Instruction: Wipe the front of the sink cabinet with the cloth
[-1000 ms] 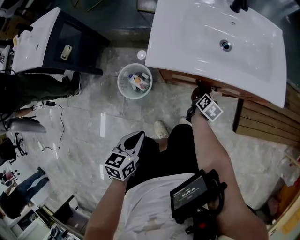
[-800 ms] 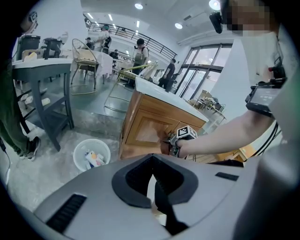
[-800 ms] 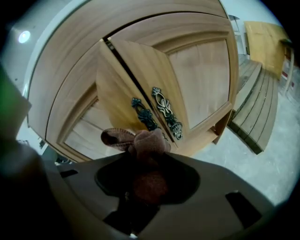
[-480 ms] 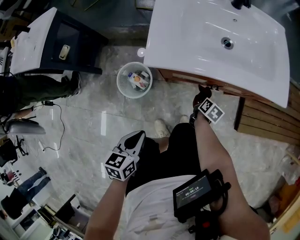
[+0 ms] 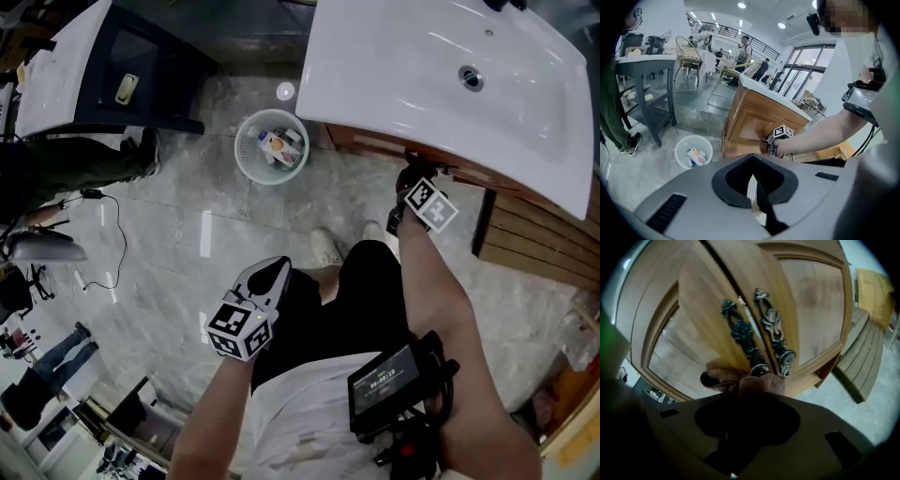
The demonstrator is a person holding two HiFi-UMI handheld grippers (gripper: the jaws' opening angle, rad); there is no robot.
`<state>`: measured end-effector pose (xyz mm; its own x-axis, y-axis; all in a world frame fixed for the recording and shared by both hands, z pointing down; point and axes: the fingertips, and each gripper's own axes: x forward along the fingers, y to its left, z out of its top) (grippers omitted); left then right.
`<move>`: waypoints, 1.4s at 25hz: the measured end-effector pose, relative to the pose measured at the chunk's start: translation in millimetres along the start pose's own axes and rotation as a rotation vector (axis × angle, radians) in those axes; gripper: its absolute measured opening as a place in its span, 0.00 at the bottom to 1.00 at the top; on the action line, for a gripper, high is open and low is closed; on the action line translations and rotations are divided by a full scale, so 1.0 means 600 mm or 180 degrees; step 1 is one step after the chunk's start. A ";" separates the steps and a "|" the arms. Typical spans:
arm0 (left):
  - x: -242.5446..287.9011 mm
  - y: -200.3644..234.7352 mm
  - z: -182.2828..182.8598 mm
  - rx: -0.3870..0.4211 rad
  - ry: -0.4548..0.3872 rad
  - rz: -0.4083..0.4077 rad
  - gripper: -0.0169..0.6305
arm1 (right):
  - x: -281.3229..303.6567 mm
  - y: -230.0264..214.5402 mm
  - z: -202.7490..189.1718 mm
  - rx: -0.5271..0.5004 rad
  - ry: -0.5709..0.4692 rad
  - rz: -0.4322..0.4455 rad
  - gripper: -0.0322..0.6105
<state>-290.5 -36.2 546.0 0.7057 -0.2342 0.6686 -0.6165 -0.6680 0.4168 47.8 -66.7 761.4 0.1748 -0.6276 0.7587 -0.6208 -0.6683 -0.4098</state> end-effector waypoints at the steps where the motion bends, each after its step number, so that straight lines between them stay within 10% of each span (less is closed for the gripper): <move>1: 0.001 0.002 0.000 -0.0011 -0.0006 0.0004 0.04 | 0.008 0.016 -0.001 -0.0061 0.0039 0.0066 0.27; 13: -0.029 0.047 -0.025 -0.0317 -0.0135 0.0223 0.04 | 0.070 0.246 -0.107 -0.0846 0.0680 0.1086 0.27; 19: -0.043 0.067 -0.050 -0.0407 -0.0105 0.0330 0.04 | 0.092 0.347 -0.175 -0.0559 0.1002 0.1529 0.27; 27: -0.024 0.062 -0.041 -0.0347 -0.0053 0.0280 0.04 | 0.103 0.197 -0.116 -0.0882 0.0580 0.0673 0.27; 35: 0.027 0.003 -0.007 -0.0104 -0.0043 0.0064 0.04 | 0.062 -0.010 -0.053 -0.0456 0.0234 -0.0111 0.27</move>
<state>-281.7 -38.2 560.1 0.6976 -0.2570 0.6688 -0.6415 -0.6397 0.4234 34.0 -73.4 808.0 0.1450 -0.5705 0.8084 -0.7188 -0.6222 -0.3101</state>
